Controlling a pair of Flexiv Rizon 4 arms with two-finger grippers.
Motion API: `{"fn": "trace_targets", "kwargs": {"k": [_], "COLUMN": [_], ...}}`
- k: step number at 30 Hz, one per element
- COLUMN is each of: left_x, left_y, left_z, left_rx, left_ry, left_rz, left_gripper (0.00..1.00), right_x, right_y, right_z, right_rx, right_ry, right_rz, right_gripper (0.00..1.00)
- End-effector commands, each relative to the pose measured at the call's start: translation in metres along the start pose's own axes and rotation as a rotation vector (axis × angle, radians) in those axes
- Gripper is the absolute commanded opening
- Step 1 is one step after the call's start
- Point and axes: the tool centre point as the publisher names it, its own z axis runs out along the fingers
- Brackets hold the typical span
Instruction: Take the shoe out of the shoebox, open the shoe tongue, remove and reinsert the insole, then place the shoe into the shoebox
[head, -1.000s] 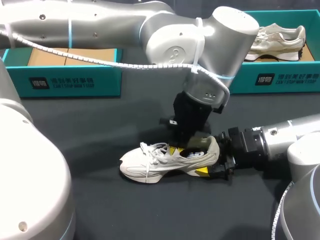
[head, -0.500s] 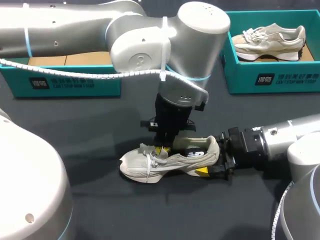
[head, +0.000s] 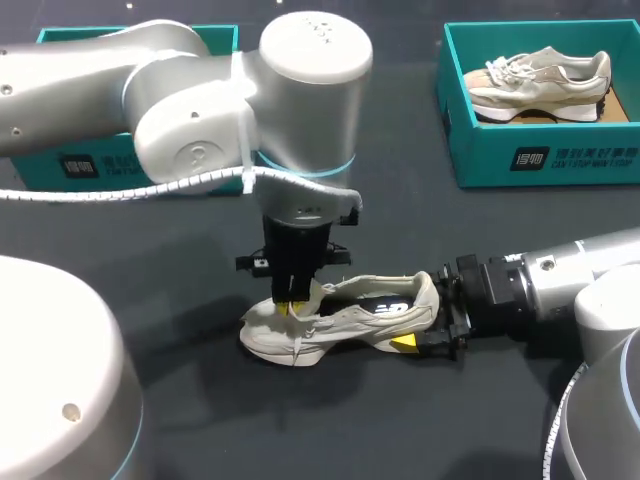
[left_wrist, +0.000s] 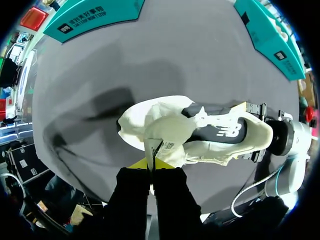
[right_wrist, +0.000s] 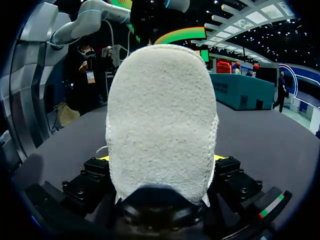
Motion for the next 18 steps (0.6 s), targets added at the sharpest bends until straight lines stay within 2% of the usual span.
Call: {"fn": "trace_targets", "kwargs": {"k": [1,18], "left_x": [-0.01,-0.03], "left_y": [-0.001,-0.02], "left_z": [0.01,0.046], "left_rx": [-0.009,-0.079], "left_ry": [0.161,0.174], "left_rz": [-0.013,-0.082], "left_gripper": [0.0,0.0], "right_x": [0.0,0.0], "right_y": [0.0,0.0], "right_z": [0.0,0.0], "right_rx": [0.003,0.003], "right_ry": [-0.001,-0.001], "right_rz": [0.001,0.001], "right_gripper": [0.0,0.0]}}
